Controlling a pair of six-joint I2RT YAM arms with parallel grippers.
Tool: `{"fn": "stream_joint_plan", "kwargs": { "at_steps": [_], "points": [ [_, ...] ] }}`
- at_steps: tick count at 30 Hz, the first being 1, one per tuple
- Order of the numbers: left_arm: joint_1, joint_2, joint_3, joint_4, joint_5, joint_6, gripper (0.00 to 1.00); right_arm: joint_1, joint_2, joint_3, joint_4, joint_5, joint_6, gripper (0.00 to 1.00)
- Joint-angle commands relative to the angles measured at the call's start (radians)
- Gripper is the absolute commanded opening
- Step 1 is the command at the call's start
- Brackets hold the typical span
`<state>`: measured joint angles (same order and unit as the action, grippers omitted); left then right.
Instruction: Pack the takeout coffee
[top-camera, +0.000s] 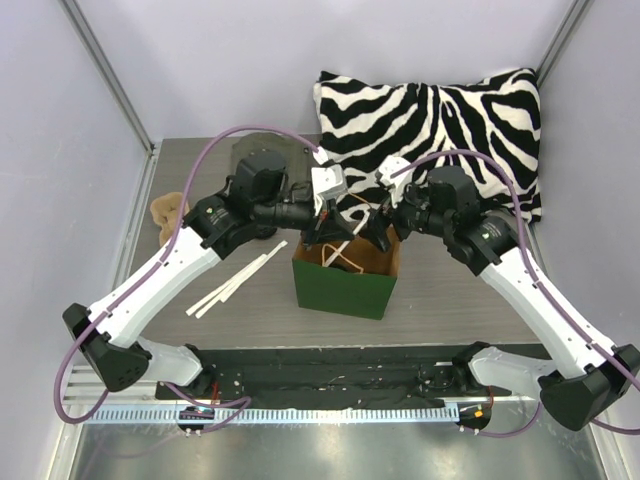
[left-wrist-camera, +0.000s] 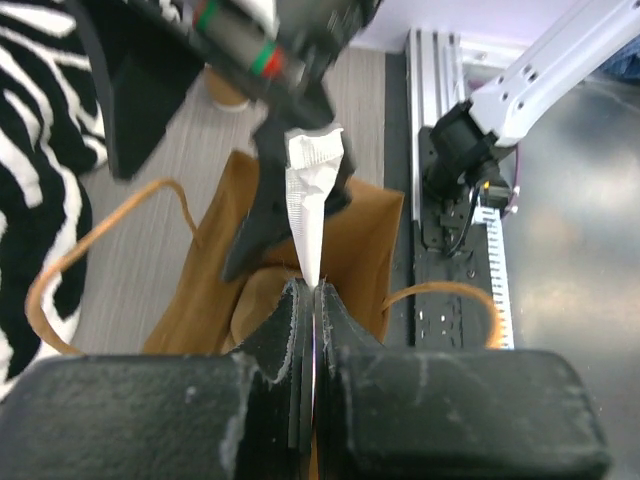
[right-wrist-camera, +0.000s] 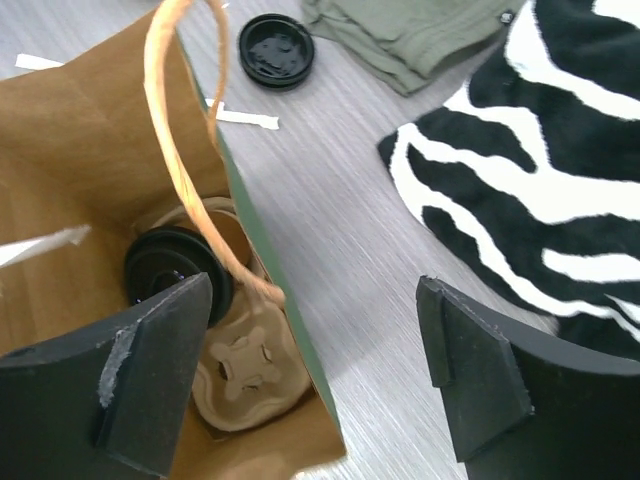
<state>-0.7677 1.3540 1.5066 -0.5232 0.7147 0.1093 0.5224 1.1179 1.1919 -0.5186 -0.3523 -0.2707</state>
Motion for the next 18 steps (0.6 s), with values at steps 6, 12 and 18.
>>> {"fn": "stream_joint_plan", "kwargs": {
  "at_steps": [6, 12, 18],
  "points": [
    [-0.001, 0.007, -0.020, -0.116, -0.035, 0.133, 0.00, -0.005, -0.110, 0.060, -0.037, 0.108, 0.016, 1.00],
    [-0.001, 0.043, -0.005, -0.164, -0.035, 0.150, 0.02, -0.007, -0.133, 0.089, -0.038, 0.177, 0.037, 1.00],
    [-0.001, 0.053, 0.010, -0.210, -0.032, 0.178, 0.26, -0.007, -0.127, 0.104, -0.037, 0.240, 0.021, 1.00]
  ]
}}
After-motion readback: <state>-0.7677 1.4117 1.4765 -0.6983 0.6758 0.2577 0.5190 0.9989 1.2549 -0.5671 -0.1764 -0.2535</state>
